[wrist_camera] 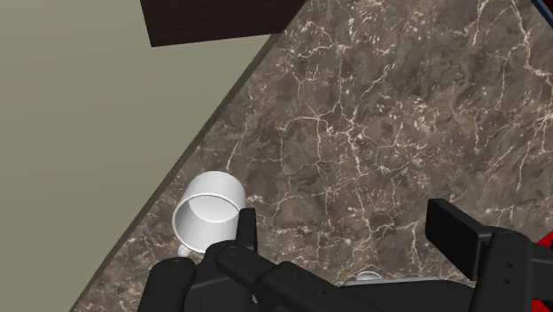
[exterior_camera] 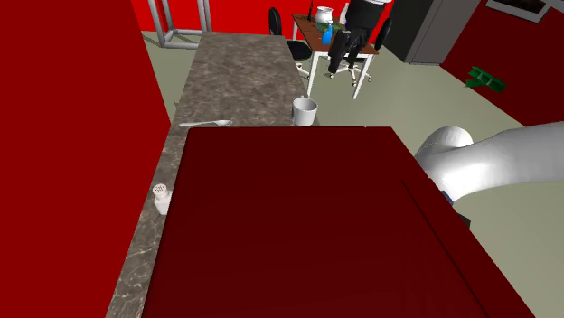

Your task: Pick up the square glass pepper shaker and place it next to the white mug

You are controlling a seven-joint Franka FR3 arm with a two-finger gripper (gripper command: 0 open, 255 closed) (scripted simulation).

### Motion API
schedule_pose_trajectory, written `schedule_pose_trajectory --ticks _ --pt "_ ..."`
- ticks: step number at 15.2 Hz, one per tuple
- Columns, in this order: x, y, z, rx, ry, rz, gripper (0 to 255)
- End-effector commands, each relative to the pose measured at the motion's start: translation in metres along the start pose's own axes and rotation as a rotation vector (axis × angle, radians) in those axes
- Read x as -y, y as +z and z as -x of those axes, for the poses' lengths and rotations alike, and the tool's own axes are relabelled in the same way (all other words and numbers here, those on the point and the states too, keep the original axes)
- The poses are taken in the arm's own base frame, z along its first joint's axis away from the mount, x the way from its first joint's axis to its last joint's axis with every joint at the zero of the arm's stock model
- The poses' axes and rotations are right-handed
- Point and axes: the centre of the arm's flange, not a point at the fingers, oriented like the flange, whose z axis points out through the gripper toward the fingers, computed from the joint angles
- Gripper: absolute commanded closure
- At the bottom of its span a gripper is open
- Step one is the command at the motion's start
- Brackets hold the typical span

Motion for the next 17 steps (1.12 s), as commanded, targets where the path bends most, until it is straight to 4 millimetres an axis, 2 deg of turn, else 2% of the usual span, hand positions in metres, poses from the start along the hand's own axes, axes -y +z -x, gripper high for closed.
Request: schedule_pose_trajectory --ticks 1,17 --pt "0.0 0.0 0.0 0.0 0.0 0.0 0" --pt "0.188 0.09 -0.057 0.094 0.001 0.008 0"
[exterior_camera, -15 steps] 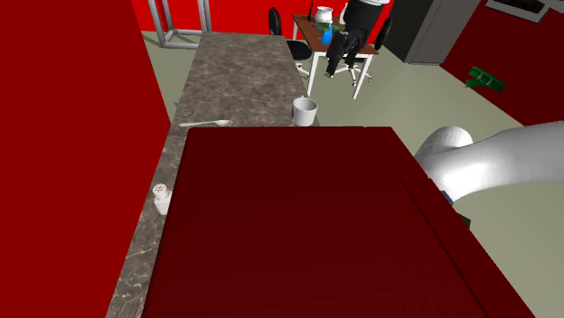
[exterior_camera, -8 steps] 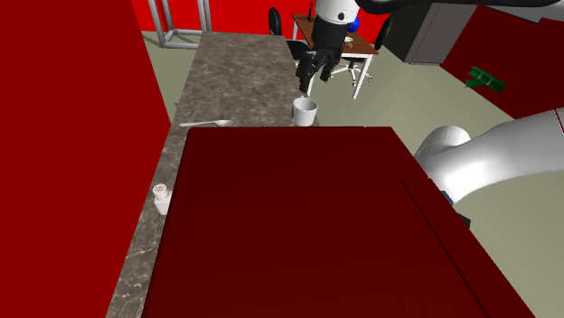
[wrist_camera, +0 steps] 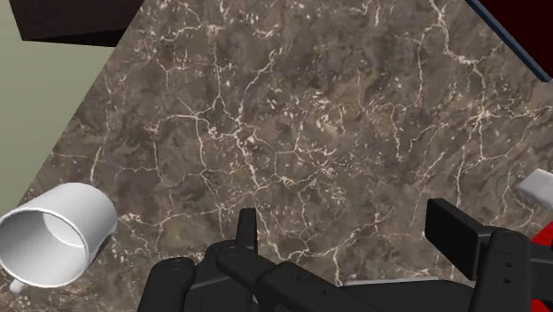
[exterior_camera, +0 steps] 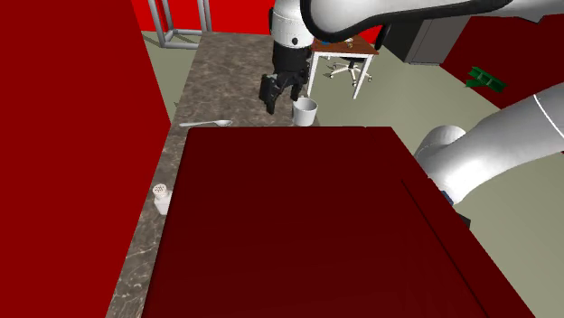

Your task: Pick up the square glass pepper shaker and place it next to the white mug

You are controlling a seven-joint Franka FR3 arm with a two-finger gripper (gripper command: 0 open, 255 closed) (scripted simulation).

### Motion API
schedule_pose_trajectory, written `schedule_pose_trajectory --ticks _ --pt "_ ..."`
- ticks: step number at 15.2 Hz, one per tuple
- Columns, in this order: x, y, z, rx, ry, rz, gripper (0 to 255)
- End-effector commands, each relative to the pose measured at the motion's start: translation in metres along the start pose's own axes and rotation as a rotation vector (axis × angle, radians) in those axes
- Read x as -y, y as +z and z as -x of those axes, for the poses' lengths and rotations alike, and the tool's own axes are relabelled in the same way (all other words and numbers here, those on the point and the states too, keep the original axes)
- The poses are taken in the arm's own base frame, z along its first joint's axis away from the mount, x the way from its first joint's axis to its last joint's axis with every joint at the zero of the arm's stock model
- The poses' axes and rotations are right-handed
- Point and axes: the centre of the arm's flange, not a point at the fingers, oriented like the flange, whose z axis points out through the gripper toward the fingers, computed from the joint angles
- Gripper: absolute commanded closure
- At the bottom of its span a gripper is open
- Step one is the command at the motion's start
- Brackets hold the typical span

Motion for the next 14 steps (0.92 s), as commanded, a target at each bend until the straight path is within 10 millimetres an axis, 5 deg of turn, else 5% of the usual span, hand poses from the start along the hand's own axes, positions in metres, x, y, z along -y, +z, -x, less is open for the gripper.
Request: schedule_pose_trajectory --ticks 1,14 --pt "0.028 0.012 -0.006 0.012 0.001 0.0 0" --pt "0.18 0.085 -0.052 0.089 0.001 0.006 0"
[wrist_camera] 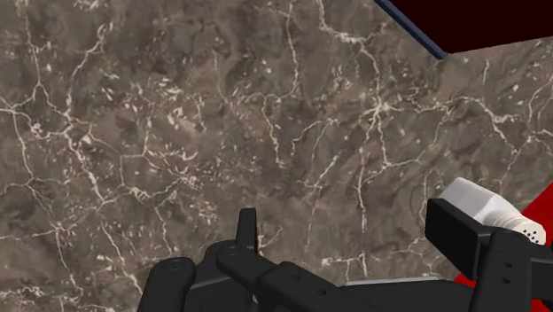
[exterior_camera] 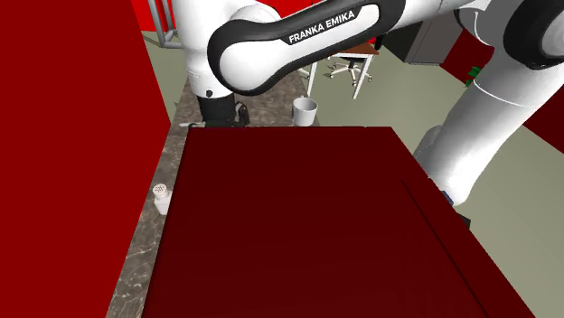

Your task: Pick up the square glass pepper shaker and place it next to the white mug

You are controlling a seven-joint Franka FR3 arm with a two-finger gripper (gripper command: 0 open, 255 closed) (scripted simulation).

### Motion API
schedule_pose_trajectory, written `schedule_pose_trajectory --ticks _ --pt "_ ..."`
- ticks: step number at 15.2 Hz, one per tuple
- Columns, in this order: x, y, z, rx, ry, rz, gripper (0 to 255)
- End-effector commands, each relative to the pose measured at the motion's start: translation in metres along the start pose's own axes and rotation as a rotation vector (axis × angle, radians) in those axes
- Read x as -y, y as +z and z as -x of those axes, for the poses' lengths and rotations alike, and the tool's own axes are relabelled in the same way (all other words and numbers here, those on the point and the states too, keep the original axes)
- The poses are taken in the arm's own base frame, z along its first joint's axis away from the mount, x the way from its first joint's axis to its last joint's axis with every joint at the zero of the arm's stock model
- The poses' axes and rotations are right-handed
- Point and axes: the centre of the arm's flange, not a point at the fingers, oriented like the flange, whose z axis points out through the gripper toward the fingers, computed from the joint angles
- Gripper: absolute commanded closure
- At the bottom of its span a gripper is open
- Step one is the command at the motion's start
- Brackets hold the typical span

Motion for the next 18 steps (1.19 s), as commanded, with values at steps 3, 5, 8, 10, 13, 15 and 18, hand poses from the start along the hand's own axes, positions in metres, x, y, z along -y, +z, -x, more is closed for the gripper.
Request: schedule_pose_trajectory --ticks 3,5,8,10,13,15,18 --pt "0.05 0.023 -0.014 0.024 0.001 0.001 0" --pt "0.073 0.034 -0.021 0.036 0.002 0.002 0" --pt "0.108 0.05 -0.032 0.053 0.002 0.003 0" --pt "0.132 0.062 -0.039 0.065 0.002 0.004 0" --pt "0.167 0.079 -0.049 0.083 0.002 0.006 0" --pt "0.167 0.085 -0.049 0.083 0.002 0.006 0" --pt "0.167 0.1 -0.048 0.083 0.002 0.006 0"
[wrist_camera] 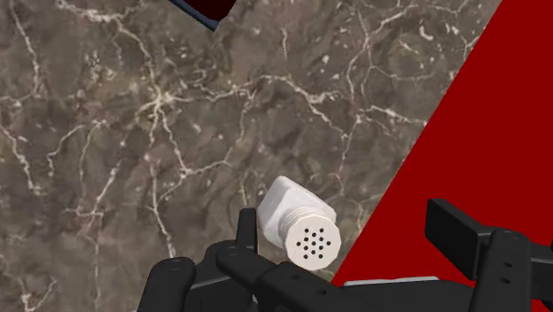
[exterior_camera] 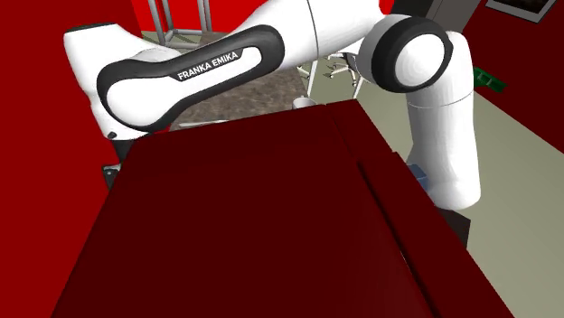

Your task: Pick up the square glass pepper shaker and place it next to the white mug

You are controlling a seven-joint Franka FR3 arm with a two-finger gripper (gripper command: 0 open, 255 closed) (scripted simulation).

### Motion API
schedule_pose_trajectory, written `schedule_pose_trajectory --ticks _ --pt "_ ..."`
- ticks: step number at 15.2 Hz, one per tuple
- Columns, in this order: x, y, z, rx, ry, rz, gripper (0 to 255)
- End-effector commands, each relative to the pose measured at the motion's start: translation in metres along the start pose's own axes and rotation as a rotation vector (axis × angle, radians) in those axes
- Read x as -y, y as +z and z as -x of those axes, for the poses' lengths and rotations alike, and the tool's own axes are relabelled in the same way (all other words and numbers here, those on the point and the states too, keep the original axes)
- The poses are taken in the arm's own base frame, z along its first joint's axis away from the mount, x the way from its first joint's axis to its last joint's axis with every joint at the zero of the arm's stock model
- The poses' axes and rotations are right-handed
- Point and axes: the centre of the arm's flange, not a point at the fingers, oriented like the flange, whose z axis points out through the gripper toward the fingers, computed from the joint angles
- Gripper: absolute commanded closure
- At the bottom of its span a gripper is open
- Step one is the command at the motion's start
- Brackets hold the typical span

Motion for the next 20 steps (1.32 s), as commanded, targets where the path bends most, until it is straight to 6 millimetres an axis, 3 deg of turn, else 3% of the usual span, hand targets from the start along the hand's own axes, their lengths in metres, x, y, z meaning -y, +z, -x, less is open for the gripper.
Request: schedule_pose_trajectory --ticks 1,3,11,12,13,14,17,20 --pt "0.0 0.049 0.013 -0.057 -0.09 0.13 0" --pt "-0.002 0.063 0.012 -0.057 -0.09 0.13 0" --pt "-0.002 0.063 0.012 -0.057 -0.09 0.13 0" --pt "-0.016 0.075 0.007 -0.043 -0.104 0.131 255" --pt "-0.015 0.09 -0.009 -0.039 -0.106 0.137 255" --pt "-0.02 0.075 -0.016 -0.04 -0.096 0.14 255" --pt "-0.005 0.076 -0.016 -0.047 -0.089 0.14 255" --pt "-0.009 0.074 -0.019 -0.046 -0.089 0.14 255"
